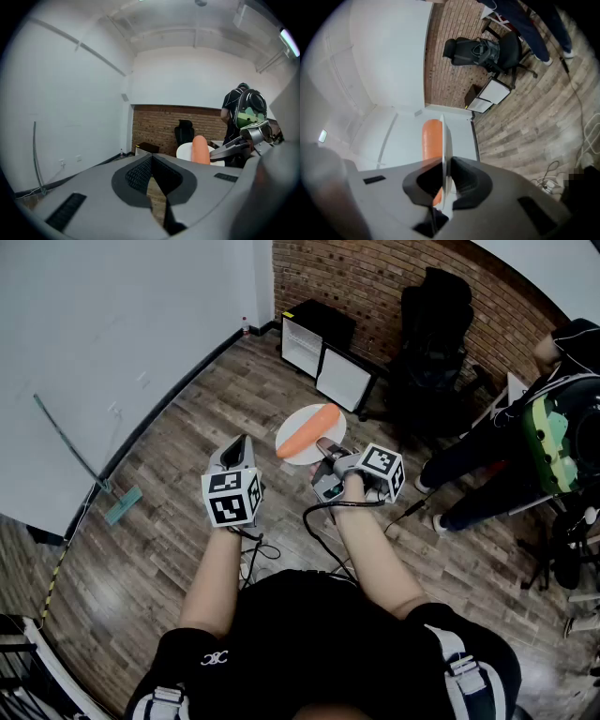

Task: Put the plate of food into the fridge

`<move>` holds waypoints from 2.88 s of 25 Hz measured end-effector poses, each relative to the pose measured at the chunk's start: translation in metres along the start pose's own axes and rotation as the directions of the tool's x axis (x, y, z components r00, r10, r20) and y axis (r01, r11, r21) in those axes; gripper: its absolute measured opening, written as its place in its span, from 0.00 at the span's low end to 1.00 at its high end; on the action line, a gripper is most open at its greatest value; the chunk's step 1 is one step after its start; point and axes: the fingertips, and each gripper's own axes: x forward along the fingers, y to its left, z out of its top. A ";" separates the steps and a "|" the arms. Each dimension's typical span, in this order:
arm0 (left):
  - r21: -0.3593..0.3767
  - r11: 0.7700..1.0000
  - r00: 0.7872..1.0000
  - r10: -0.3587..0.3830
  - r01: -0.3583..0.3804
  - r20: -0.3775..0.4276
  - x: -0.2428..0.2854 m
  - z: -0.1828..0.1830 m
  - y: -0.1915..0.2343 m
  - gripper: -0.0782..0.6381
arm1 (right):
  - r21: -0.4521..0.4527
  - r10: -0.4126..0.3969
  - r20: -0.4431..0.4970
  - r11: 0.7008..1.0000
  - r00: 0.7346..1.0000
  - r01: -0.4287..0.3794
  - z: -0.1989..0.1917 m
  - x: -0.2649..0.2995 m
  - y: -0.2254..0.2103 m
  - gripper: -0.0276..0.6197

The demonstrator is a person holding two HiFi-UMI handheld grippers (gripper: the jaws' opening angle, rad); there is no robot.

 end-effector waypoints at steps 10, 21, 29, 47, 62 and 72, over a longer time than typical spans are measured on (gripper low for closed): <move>-0.013 1.000 1.000 0.017 -0.017 -0.003 0.009 0.000 0.030 0.10 | 0.021 0.029 0.001 0.999 1.000 -0.029 -0.009 0.029 0.006 0.10; -0.045 0.998 0.999 0.044 -0.044 0.000 0.024 0.017 0.117 0.10 | 0.025 0.004 -0.015 1.000 1.000 -0.004 -0.036 0.098 0.025 0.10; -0.044 0.998 0.998 0.052 -0.053 -0.024 0.028 0.005 0.165 0.10 | 0.046 0.016 0.020 0.999 1.000 -0.016 -0.039 0.135 0.025 0.10; -0.039 0.998 0.997 0.055 -0.057 -0.060 0.203 0.046 0.145 0.10 | 0.042 0.004 0.031 0.999 1.000 -0.005 0.110 0.233 0.025 0.10; -0.039 0.999 0.994 0.019 -0.024 -0.103 0.367 0.069 0.063 0.10 | 0.013 -0.030 0.007 0.999 1.000 0.030 0.265 0.280 0.009 0.10; 0.009 1.000 0.990 -0.009 0.011 -0.140 0.423 0.064 0.043 0.10 | 0.057 -0.004 0.018 0.998 1.000 0.003 0.305 0.300 -0.009 0.10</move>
